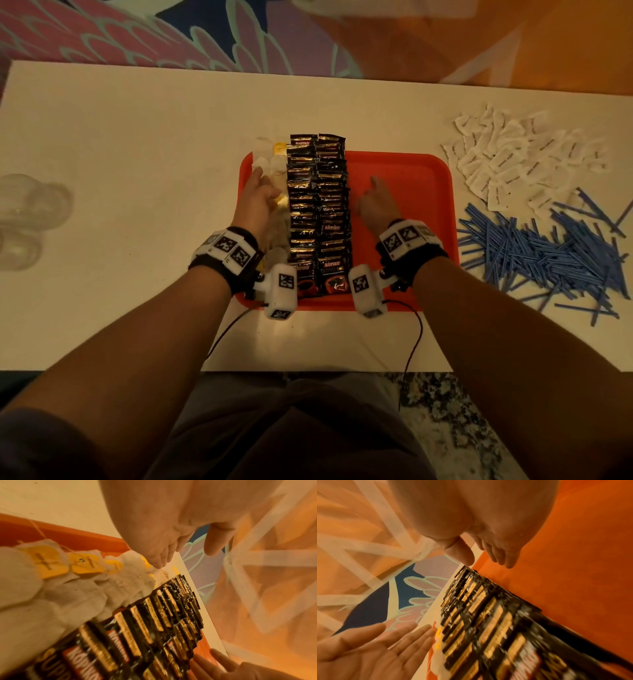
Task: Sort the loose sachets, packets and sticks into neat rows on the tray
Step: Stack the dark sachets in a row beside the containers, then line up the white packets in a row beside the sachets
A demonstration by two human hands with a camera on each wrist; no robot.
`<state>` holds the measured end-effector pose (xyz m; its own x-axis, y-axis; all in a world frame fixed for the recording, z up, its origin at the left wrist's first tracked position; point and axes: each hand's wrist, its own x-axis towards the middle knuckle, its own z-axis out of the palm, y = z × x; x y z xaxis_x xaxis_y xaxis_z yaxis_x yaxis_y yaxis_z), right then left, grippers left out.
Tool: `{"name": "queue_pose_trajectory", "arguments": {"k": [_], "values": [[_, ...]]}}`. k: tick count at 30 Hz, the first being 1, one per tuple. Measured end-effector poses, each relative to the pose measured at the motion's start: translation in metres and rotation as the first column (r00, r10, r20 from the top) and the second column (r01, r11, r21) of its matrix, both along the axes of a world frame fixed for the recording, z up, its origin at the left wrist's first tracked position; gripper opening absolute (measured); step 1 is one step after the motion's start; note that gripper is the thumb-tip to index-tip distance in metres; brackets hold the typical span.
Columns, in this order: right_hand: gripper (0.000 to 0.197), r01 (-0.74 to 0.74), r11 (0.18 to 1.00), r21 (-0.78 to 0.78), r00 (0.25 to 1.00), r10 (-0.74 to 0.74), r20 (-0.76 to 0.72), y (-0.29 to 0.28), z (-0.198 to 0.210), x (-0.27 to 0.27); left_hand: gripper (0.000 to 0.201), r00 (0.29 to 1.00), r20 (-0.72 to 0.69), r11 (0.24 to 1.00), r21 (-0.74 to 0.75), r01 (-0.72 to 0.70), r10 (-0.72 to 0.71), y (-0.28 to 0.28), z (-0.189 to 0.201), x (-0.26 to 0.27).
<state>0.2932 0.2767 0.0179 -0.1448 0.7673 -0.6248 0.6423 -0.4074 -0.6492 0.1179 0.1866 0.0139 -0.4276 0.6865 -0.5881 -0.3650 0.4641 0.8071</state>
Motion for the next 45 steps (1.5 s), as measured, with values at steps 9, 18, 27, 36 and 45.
{"name": "queue_pose_trajectory", "arguments": {"k": [9,18,27,36,45], "values": [[0.051,0.034,0.990,-0.138,0.989,-0.053,-0.140,-0.044,-0.007,0.002,0.069,0.993,0.113,0.999,0.035,-0.027,0.023,-0.025,-0.005,0.040],[0.069,0.068,0.988,-0.142,0.994,-0.078,-0.070,-0.051,-0.020,0.025,0.054,0.975,-0.124,0.981,0.088,-0.175,0.185,-0.047,-0.010,0.034],[0.068,-0.068,0.993,-0.097,0.998,0.066,-0.021,-0.078,-0.024,0.033,0.026,0.621,-0.748,0.971,-0.219,0.099,-0.233,-0.119,-0.015,0.031],[0.069,-0.075,0.996,-0.049,0.997,0.075,-0.003,-0.095,-0.016,0.047,0.020,0.503,-0.769,0.919,-0.319,0.233,-0.395,-0.151,-0.018,0.035],[0.042,-0.087,0.995,0.056,0.995,0.084,0.048,-0.107,0.012,0.068,0.020,0.622,-0.696,0.934,-0.263,0.244,-0.358,-0.145,0.007,0.029]]}}
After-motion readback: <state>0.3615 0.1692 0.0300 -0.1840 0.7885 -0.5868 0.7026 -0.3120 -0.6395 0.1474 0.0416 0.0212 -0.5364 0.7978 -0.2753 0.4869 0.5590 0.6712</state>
